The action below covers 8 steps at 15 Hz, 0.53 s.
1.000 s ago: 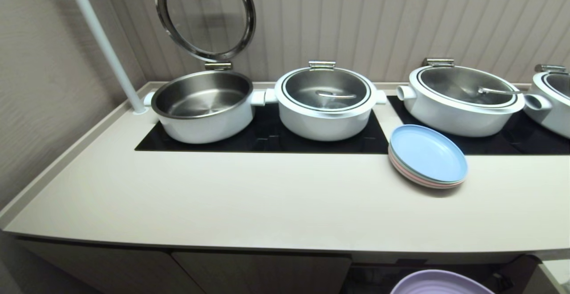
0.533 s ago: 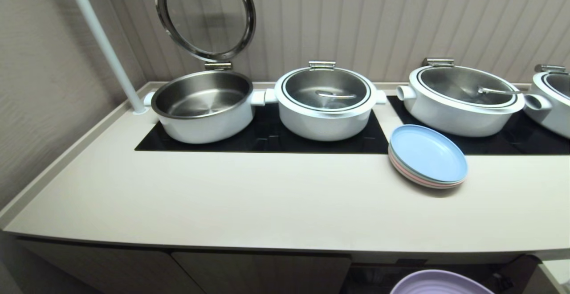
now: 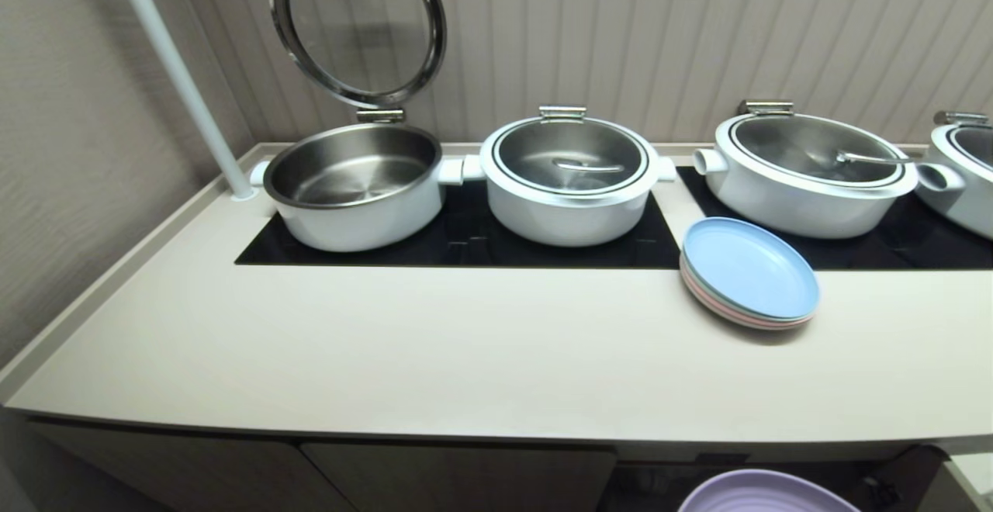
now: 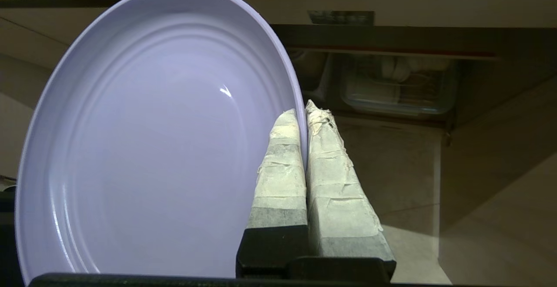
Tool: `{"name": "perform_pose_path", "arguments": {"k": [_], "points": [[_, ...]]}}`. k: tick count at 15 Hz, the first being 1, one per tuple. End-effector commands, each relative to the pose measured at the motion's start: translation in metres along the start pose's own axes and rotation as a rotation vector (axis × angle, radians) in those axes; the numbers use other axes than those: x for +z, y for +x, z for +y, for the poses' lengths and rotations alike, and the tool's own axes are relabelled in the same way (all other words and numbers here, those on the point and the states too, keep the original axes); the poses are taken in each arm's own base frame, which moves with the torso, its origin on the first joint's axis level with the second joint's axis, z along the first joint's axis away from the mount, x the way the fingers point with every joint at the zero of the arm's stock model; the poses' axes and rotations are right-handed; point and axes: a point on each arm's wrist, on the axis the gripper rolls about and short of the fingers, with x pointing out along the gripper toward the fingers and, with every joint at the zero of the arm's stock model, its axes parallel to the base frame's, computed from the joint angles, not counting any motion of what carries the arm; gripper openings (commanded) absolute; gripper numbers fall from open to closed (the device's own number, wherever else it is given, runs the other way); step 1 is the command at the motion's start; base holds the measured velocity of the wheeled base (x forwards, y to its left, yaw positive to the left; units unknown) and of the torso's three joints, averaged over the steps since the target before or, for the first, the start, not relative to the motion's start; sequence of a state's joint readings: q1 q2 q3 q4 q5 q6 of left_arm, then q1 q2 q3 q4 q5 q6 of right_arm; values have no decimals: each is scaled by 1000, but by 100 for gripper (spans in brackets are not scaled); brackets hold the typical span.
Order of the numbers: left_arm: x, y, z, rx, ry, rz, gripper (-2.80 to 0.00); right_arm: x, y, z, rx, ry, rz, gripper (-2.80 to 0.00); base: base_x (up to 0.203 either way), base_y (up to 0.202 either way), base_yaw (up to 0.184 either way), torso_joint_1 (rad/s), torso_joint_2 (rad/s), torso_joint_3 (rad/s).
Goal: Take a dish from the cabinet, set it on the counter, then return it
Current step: Place it on the table
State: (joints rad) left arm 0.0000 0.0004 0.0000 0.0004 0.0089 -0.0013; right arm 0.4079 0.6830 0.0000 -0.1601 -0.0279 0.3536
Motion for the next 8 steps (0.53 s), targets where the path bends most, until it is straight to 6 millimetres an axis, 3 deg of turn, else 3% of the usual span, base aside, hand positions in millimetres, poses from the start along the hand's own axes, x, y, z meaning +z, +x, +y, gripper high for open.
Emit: {"name": "perform_pose_path", "arguments": {"k": [1,8], "points": [[0,0,0,0,0,1,-280,0,0,0,0,2,0,-280,1,94,-23,8,11,1],[0,0,0,0,0,1,-280,0,0,0,0,2,0,-280,0,190,-1,5,2,2]]}}
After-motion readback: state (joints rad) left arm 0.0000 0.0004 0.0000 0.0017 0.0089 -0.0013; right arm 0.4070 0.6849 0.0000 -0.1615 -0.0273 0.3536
